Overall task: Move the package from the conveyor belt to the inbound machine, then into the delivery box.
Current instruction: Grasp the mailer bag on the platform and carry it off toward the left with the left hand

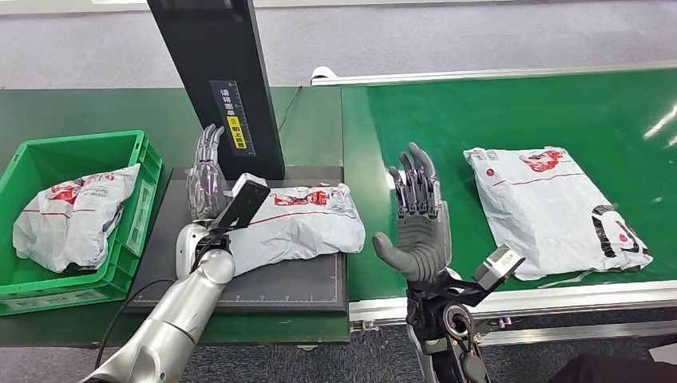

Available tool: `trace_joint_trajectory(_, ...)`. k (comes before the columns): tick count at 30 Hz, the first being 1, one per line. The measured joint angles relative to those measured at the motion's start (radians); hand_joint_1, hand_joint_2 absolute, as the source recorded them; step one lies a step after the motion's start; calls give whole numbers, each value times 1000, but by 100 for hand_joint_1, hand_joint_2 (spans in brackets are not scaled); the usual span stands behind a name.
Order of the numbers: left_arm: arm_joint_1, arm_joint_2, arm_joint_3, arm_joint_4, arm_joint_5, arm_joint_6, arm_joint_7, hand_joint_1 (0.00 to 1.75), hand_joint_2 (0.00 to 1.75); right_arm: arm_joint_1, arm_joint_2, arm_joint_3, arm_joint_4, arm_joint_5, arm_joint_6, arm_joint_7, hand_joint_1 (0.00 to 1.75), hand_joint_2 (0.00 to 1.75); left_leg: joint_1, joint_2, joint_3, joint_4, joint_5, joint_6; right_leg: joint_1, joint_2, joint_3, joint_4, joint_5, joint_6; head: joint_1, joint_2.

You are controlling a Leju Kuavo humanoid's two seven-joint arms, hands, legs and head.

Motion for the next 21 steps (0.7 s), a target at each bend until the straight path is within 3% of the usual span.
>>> trace_joint_trajectory(4,-7,2,0,17,-18,-2,15,0,175,1,0,0,-1,-1,0,0,0,175,0,0,0,0,0,0,0,0,0,0,0,0,0,0)
trace_joint_trajectory(8,-14,4,-8,44,-94,-61,89,0,175,6,0,-2,-9,-4,-3,1,0,175,0,0,0,0,0,0,0,0,0,0,0,0,0,0)
trace_joint_trajectory(14,-24,24,-15,94,-129,-294,135,0,175,25,0,-12,-19,-15,15,9,0,175,0,0,0,0,0,0,0,0,0,0,0,0,0,0)
trace_joint_trajectory(18,-40,58,-14,116,-103,-478,101,0,175,30,-1,-33,-15,-11,41,7,0,175,0,0,0,0,0,0,0,0,0,0,0,0,0,0)
trace_joint_trajectory(21,-46,83,-15,117,-90,-553,67,0,175,29,-1,-50,-8,-1,50,7,0,175,0,0,0,0,0,0,0,0,0,0,0,0,0,0)
